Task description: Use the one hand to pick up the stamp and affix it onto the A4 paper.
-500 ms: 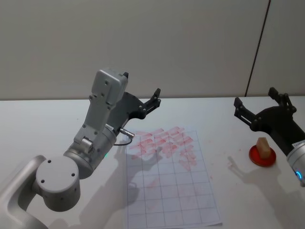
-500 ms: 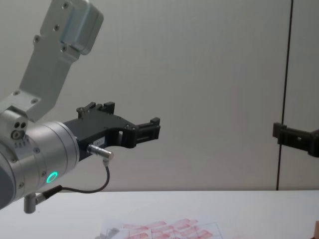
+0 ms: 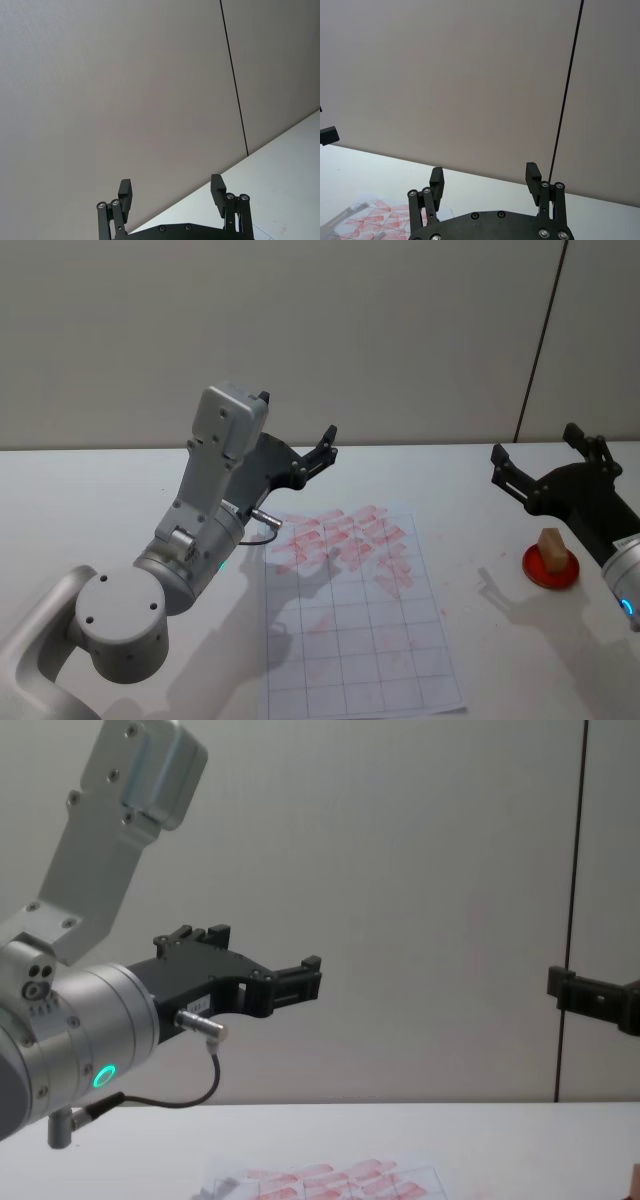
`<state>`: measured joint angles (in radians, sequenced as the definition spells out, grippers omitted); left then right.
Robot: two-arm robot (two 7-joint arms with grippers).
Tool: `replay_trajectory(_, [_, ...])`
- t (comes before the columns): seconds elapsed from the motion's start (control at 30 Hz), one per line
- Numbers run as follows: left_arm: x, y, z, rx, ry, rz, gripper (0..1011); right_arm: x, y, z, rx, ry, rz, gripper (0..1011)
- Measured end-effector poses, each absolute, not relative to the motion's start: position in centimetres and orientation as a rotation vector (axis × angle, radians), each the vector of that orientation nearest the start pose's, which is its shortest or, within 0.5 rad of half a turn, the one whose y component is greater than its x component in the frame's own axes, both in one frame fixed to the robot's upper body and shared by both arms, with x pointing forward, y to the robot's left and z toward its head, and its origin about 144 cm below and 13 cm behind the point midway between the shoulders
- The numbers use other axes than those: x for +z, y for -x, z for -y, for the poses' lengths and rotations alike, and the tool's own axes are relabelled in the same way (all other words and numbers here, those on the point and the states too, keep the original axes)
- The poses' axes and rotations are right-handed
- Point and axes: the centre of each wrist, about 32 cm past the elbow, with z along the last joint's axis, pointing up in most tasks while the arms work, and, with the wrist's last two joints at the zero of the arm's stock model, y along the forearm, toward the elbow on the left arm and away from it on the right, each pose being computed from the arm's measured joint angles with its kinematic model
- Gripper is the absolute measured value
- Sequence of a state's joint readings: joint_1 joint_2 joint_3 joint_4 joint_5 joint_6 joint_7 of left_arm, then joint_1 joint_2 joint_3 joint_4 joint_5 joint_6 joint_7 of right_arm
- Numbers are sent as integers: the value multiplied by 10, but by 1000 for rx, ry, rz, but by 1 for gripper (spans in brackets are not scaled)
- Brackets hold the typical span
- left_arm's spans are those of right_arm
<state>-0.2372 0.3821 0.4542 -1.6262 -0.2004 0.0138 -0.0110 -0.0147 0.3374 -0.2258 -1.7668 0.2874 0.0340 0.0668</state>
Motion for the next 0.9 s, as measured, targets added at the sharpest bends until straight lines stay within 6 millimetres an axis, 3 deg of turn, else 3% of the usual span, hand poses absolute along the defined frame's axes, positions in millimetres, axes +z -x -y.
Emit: replay_trajectory(0.9, [1204,-492,-198,1124,-61,268,1002,1188,-443,237,-1235,-22,73,1001])
